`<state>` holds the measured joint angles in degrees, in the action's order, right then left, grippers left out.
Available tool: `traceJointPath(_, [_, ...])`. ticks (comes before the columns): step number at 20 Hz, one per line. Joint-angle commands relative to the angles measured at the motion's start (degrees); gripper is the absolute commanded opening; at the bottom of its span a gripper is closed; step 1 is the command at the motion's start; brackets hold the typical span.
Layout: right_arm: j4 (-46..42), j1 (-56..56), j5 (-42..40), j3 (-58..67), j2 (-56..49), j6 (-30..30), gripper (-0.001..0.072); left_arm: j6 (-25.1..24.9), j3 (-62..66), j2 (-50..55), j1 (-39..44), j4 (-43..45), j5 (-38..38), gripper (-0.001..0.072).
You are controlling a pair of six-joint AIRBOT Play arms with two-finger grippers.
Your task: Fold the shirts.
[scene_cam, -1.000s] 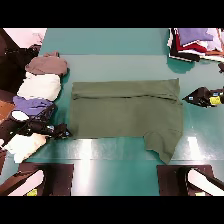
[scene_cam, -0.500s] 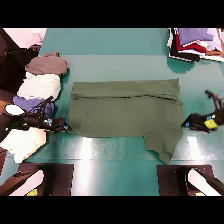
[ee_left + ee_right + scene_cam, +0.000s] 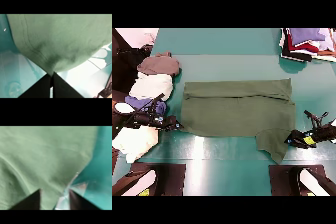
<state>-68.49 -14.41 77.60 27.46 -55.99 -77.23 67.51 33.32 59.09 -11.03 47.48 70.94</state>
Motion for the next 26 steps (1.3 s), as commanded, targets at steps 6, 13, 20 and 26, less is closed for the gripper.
traceJointPath(6, [-1.2,0.3,-1.0,-0.4,1.3,0.3,0.0016,-0.3,0.9,-0.2,0.0,3.1,1.8,0.0022])
traceJointPath(13, [-16.1,0.2,14.9,12.7,18.8,-1.6,0.0016,5.9,2.5,-13.4,0.0,12.2,14.7,0.0022])
traceJointPath(20, [-7.6,1.4,8.0,26.3,8.6,-2.8,0.0016,6.9,8.6,-8.9,5.4,6.6,6.3,0.0022])
traceJointPath(26, [-7.5,9.1,1.9,39.1,-14.0,-2.8,0.0016,7.5,24.6,11.6,8.3,6.5,-4.1,0.0024])
